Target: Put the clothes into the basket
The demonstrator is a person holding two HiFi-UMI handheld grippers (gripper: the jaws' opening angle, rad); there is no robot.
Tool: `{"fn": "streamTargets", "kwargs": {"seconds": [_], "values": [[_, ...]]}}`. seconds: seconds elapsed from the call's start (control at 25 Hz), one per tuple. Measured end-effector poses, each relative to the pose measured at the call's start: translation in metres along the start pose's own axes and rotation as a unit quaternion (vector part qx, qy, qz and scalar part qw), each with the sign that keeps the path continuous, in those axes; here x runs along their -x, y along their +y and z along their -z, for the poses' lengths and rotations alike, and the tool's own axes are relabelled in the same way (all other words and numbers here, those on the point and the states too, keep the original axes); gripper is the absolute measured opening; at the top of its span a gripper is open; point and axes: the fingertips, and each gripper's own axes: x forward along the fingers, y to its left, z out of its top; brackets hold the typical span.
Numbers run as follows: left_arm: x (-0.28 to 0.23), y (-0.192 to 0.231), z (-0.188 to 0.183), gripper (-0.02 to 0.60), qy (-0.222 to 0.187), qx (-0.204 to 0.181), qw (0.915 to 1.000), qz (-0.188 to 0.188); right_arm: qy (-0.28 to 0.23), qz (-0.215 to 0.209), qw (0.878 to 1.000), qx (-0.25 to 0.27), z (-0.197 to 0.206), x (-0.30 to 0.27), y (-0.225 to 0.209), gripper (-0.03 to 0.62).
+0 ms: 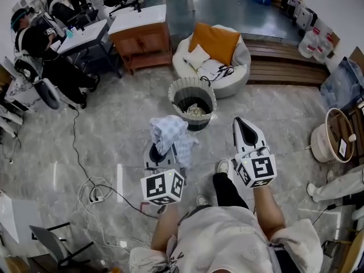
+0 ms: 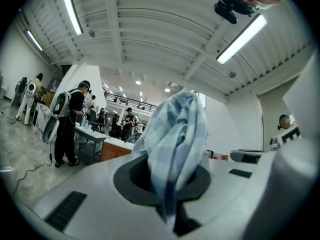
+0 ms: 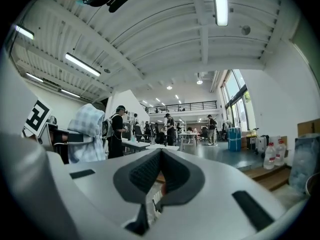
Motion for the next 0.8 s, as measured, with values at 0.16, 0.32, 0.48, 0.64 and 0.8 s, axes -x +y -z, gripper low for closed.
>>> {"fn": "streamTargets", "kwargs": {"seconds": [0.16, 0.32, 0.48, 0.64, 0.8], "values": [[-0.012, 0.007, -0.001, 0.035, -0.001, 0.001, 1.0, 0.0, -0.004, -0.004, 1.0, -0.005, -0.001, -0.02, 0.001, -0.012], [-0.031, 0.011, -0.003, 0.035, 0.0, -0.001, 1.0, -0.007, -0.011, -0.012, 1.0, -0.008, -0.002, -0.046, -0.004, -0.012], [-0.062, 0.014, 0.002, 0.035, 0.008, -0.003, 0.9999, -0.012, -0.013, -0.016, 1.0, -0.011, -0.001, -0.078, -0.018, -0.012], [-0.1, 0.018, 0.001, 0.035, 0.009, -0.005, 0.9997, -0.022, -0.01, -0.018, 1.0, -0.014, -0.001, -0.113, -0.038, -0.012], [-0.146, 0.017, 0.0, 0.035, 0.011, -0.006, 0.9994, -0.033, -0.007, -0.027, 0.999, -0.016, 0.0, -0.15, -0.067, -0.012]]}}
